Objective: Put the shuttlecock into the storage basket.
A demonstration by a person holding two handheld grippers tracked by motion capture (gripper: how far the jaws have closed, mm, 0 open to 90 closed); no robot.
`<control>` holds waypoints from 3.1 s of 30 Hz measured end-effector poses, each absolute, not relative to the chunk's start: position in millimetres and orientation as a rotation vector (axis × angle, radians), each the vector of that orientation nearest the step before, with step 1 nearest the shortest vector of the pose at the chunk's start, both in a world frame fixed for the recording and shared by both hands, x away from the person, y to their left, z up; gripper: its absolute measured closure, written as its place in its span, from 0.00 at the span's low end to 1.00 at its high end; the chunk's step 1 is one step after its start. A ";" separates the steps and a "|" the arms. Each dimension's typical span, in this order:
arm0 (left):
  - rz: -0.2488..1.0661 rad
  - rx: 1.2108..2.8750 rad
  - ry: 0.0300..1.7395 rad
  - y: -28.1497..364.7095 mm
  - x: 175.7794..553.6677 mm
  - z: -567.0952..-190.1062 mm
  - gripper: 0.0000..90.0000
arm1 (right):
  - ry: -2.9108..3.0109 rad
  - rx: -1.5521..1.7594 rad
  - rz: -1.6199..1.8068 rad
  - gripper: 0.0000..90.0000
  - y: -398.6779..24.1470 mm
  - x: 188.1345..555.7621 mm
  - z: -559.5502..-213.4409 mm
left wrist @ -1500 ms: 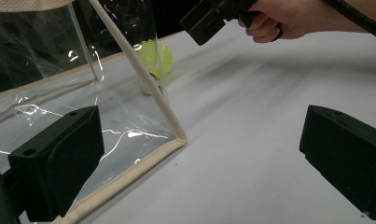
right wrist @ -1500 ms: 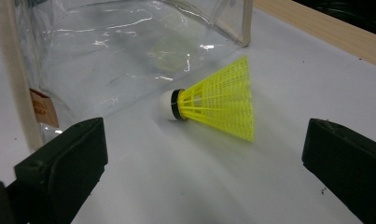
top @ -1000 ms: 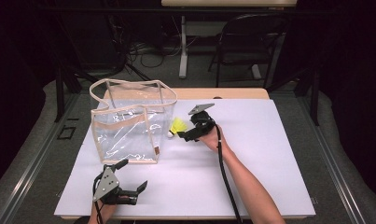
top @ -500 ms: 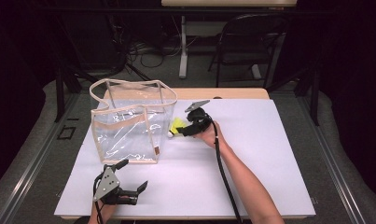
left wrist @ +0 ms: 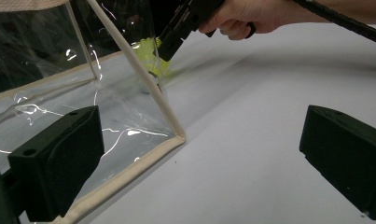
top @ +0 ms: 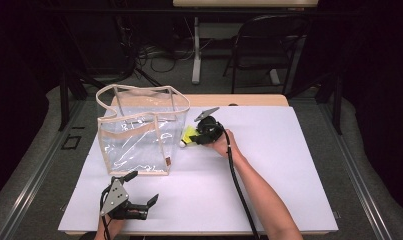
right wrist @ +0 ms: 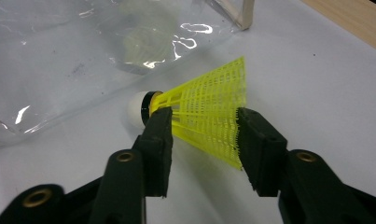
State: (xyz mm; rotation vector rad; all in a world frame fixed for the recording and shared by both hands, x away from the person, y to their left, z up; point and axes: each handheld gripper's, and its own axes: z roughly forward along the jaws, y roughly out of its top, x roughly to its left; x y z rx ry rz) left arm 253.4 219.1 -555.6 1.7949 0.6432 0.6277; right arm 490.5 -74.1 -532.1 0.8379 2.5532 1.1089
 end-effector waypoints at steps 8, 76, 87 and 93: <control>0.629 1.800 0.642 218.2 253.4 -556.0 0.00 | 2.581 0.775 1.063 0.81 -76.0 490.2 -532.2; 0.627 1.816 0.646 216.9 255.2 -556.4 0.00 | 2.561 0.631 0.989 0.99 -100.4 466.4 -497.4; 0.629 1.814 0.649 217.2 255.0 -556.2 0.00 | 2.545 0.634 0.989 0.99 -105.2 465.6 -492.4; 0.630 1.816 0.647 217.0 255.0 -556.2 0.00 | 2.537 0.631 0.990 0.99 -106.6 464.0 -488.2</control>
